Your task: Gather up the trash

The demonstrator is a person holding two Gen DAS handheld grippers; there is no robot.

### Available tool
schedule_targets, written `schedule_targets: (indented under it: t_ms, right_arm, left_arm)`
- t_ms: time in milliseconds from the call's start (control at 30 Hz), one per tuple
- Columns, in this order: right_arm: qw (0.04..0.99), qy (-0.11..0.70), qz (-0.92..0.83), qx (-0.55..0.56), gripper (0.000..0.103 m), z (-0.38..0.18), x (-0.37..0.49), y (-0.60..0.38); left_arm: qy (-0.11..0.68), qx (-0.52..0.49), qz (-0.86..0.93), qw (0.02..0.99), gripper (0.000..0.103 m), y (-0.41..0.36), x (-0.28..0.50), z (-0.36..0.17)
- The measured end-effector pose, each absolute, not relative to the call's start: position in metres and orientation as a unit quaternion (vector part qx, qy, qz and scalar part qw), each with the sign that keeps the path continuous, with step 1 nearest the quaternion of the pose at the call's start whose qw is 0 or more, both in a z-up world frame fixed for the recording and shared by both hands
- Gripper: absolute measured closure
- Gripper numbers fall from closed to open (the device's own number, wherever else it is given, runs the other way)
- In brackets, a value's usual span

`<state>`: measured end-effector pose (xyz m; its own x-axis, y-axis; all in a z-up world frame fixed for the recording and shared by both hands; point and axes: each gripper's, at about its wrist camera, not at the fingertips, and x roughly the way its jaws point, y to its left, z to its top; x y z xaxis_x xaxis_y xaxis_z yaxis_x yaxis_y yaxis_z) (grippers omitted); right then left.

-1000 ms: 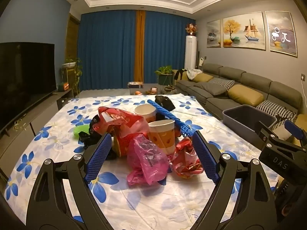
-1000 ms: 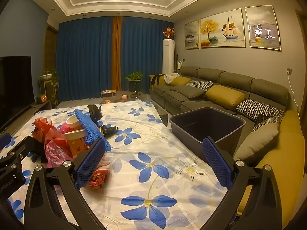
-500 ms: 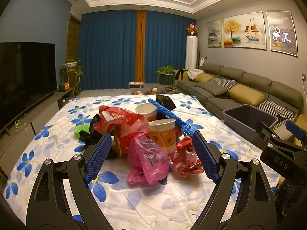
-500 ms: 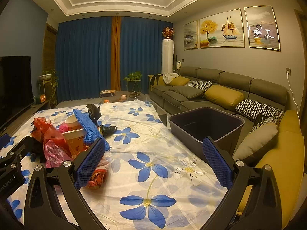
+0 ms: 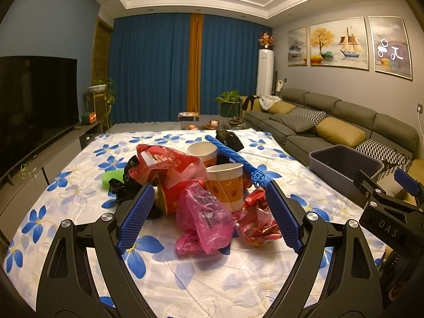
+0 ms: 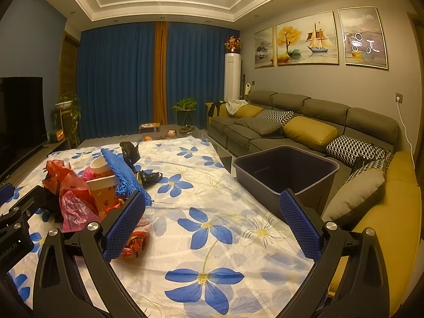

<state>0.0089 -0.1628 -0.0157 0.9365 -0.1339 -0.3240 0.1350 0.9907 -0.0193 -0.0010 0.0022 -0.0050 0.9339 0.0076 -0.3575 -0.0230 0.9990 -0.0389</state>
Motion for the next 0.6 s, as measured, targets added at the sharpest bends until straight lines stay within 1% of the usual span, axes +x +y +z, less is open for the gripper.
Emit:
schedule_targets:
  t_ms: [600]
  right_arm:
    - [0.984,0.165,-0.069,0.002,0.005,-0.0193,0.0092,-0.1622]
  left_arm:
    - [0.181,-0.028,0.006,0.983,0.019,0.0029,0.0015,-0.0085]
